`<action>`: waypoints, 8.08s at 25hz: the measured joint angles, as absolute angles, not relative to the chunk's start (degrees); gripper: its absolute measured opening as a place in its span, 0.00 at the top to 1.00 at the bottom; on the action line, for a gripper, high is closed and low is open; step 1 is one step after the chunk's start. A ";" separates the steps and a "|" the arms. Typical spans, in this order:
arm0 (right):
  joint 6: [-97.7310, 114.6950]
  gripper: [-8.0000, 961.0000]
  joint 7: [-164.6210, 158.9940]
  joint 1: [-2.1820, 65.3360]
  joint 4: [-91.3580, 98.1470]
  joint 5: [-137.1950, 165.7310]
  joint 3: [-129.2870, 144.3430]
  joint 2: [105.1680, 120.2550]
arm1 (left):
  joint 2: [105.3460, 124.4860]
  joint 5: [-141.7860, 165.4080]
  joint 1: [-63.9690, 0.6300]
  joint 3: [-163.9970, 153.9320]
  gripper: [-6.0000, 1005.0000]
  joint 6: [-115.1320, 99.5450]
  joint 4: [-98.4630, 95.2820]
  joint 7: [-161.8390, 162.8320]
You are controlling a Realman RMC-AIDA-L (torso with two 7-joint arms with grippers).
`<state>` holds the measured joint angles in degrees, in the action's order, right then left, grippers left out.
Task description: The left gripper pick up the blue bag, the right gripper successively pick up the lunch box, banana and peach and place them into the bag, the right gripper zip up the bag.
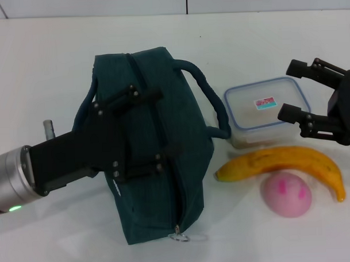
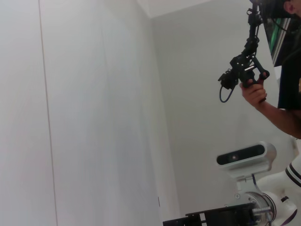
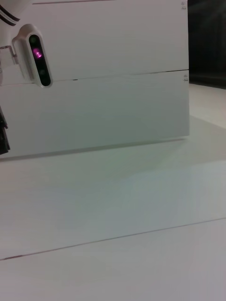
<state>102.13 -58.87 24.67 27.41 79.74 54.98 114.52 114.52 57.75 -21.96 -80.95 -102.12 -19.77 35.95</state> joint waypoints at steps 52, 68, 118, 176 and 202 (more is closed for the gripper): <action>97.14 0.09 -61.70 28.39 27.74 79.70 55.31 113.74 | 117.03 88.28 -14.87 -49.21 0.16 -92.59 -46.78 105.42; 95.71 0.09 -61.89 27.70 27.31 79.72 55.03 113.82 | 119.99 83.89 -13.70 -49.83 0.16 -93.64 -44.91 100.85; 90.91 0.09 -55.88 28.22 11.37 67.75 55.04 115.92 | 119.08 80.86 -24.82 -54.78 0.20 -76.68 -34.58 86.80; 73.30 0.09 -84.82 30.21 -14.70 68.49 29.53 116.18 | 119.54 81.65 -27.51 -54.54 0.95 -80.30 -33.22 80.58; 68.77 0.09 -85.87 31.39 -17.67 81.52 13.74 116.19 | 119.53 81.65 -29.94 -54.66 0.95 -80.04 -29.57 76.49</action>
